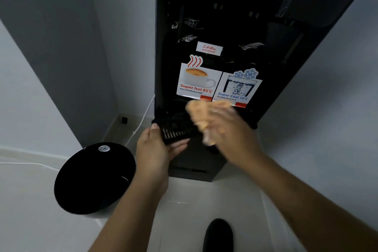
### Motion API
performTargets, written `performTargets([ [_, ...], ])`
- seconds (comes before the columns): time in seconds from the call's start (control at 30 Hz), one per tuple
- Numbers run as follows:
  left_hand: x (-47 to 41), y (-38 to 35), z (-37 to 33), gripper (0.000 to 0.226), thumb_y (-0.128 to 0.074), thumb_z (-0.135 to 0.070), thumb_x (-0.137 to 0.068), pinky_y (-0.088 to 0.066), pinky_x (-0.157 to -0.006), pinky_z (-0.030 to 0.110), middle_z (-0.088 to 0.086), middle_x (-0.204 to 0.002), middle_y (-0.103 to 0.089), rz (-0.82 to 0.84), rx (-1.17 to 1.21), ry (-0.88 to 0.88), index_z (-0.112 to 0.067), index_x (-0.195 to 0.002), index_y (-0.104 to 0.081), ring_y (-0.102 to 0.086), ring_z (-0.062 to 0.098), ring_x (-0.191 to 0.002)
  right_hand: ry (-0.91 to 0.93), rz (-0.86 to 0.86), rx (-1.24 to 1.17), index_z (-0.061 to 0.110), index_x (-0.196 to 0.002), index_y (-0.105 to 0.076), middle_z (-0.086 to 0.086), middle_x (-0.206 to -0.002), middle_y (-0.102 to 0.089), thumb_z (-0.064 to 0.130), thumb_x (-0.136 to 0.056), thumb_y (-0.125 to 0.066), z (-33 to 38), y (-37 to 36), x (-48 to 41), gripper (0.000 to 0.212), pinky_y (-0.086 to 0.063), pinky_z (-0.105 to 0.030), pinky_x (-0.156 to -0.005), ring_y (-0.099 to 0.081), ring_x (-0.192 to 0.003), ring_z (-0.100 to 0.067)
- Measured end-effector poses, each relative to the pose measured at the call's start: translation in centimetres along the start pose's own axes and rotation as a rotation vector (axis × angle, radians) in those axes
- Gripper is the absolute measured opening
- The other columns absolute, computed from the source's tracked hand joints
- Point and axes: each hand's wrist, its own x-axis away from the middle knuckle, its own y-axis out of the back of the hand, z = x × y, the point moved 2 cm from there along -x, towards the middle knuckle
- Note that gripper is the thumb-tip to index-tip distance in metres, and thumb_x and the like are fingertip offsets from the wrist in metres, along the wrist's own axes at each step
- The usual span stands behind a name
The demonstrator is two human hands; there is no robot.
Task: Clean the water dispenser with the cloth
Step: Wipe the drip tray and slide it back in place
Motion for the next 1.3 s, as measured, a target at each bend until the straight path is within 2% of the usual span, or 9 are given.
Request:
performTargets([
  [0.1, 0.5, -0.6, -0.1, 0.03, -0.028, -0.028, -0.109, -0.061, -0.069, 0.038, 0.018, -0.093, -0.074, 0.05, -0.018, 0.007, -0.014, -0.105, -0.054, -0.075, 0.033, -0.077, -0.291, -0.129, 0.029, 0.012, -0.094, -0.065, -0.005, -0.108, -0.061, 0.039, -0.084, -0.024, -2.8, 1.2, -0.3, 0.05, -0.048, -0.042, -0.083, -0.054, -0.103, -0.031],
  [0.3, 0.2, -1.0, 0.4, 0.032, -0.036, -0.018, -0.101, -0.059, -0.085, 0.047, 0.017, -0.106, -0.073, 0.083, -0.101, 0.035, -0.016, -0.113, -0.065, -0.073, 0.029, -0.092, 0.26, 0.113, -0.104, 0.025, -0.127, -0.064, 0.005, -0.141, -0.055, 0.031, -0.085, -0.04, 6.3, -1.9, 0.1, 0.048, -0.028, -0.029, -0.114, -0.04, -0.136, -0.013],
  [0.47, 0.0, 0.0, -0.9, 0.031, -0.029, -0.027, -0.108, -0.062, -0.07, 0.036, 0.019, -0.102, -0.072, 0.043, -0.033, 0.01, -0.009, -0.117, -0.053, -0.075, 0.031, -0.079, -0.119, -0.065, -0.024, 0.016, -0.109, -0.069, -0.001, -0.123, -0.062, 0.036, -0.084, -0.034, -3.2, 0.8, -0.9, 0.047, -0.035, -0.044, -0.11, -0.056, -0.113, -0.026],
  [0.6, 0.1, 0.2, -0.9, 0.033, -0.034, -0.038, -0.106, -0.06, -0.065, 0.028, 0.01, -0.11, -0.071, 0.072, -0.247, -0.03, -0.014, -0.118, -0.054, -0.076, 0.028, -0.078, -0.057, -0.085, -0.015, 0.017, -0.112, -0.067, 0.002, -0.121, -0.059, 0.038, -0.09, -0.035, -0.6, -0.9, -0.5, 0.044, -0.045, -0.038, -0.091, -0.051, -0.111, -0.019],
  [0.7, -0.2, 2.1, -1.8, 0.074, -0.053, -0.073, -0.08, -0.051, -0.095, 0.035, -0.008, -0.142, -0.054, 0.155, -0.573, -0.188, -0.028, -0.137, -0.044, -0.064, 0.013, -0.115, -0.05, -0.103, 0.039, 0.02, -0.111, -0.065, 0.005, -0.119, -0.057, 0.043, -0.091, -0.034, 0.1, -1.0, -0.7, 0.044, -0.041, -0.036, -0.089, -0.05, -0.11, -0.017],
  [0.8, 0.5, 3.4, -2.8, 0.093, -0.077, -0.049, -0.071, -0.037, -0.103, 0.02, -0.038, -0.143, -0.025, 0.342, -0.881, -0.394, -0.038, -0.148, -0.027, -0.039, -0.01, -0.126, -0.049, -0.119, 0.029, 0.018, -0.109, -0.066, 0.005, -0.115, -0.058, 0.043, -0.09, -0.034, -0.5, -1.0, -0.8, 0.045, -0.042, -0.036, -0.085, -0.051, -0.105, -0.016],
  [1.03, -1.2, 3.9, -2.0, 0.04, -0.076, -0.003, -0.083, -0.042, -0.108, 0.042, 0.007, -0.134, -0.062, 0.133, -1.161, -0.941, -0.007, -0.122, -0.069, -0.055, 0.027, -0.128, -0.043, -0.16, -0.149, 0.011, -0.107, -0.067, 0.004, -0.102, -0.058, 0.029, -0.095, -0.042, -1.2, -0.7, -1.4, 0.033, -0.044, -0.029, -0.074, -0.052, -0.091, -0.014],
  [1.2, -0.7, 2.2, -3.6, 0.017, -0.067, -0.01, -0.091, -0.048, -0.087, 0.013, -0.004, -0.102, -0.074, 0.108, -0.886, -0.868, -0.018, -0.105, -0.073, -0.067, 0.007, -0.099, -0.223, -0.695, -0.361, 0.023, -0.081, -0.047, -0.007, -0.086, -0.05, 0.024, -0.097, -0.04, -1.0, 6.8, -2.7, 0.018, -0.034, -0.017, -0.063, -0.043, -0.072, -0.008],
  [1.3, -0.8, 0.6, -3.4, 0.014, -0.061, -0.014, -0.096, -0.054, -0.085, 0.025, -0.01, -0.094, -0.071, 0.123, -0.7, -0.689, -0.025, -0.104, -0.065, -0.067, 0.003, -0.092, -0.208, -0.931, -0.332, 0.02, -0.095, -0.054, 0.0, -0.084, -0.057, 0.024, -0.098, -0.041, -1.0, 12.3, -1.4, 0.014, -0.039, -0.016, -0.067, -0.05, -0.072, -0.002],
])
